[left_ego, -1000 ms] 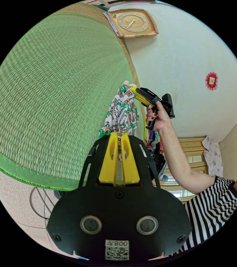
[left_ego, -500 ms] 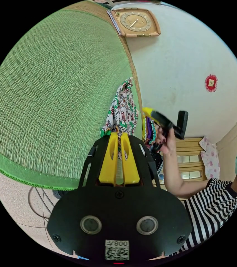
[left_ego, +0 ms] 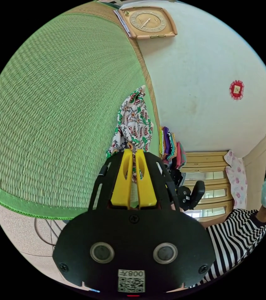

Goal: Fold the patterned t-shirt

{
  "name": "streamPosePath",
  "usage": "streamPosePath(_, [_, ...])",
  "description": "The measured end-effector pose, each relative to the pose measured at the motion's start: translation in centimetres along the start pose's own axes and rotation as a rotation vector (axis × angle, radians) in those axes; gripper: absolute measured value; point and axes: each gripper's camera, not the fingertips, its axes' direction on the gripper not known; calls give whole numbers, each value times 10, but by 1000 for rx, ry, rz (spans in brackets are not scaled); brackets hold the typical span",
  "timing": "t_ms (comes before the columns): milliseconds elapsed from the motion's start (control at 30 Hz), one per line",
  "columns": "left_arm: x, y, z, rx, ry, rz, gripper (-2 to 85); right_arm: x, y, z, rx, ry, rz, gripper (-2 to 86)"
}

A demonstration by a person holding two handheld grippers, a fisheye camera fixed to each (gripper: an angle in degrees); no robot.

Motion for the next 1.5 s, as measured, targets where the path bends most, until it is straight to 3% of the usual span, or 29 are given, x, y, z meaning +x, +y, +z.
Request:
streamPosePath(200, [-1,3,-7,5,19,-11,15,-30,0,-1,-10,60,-2,8])
streamPosePath(567, [-5,19,-13,-51,-1,-13,14,-55,35,-39,83,129,64,-4])
streamPosePath(800, [-12,32,-10,-111,-10,-7,17,-61,52,-10,-11,73,57,-4])
streamPosePath(1500, [38,89,-13,-87,-222,142,6,10,117,7,-15,-73,169,-3])
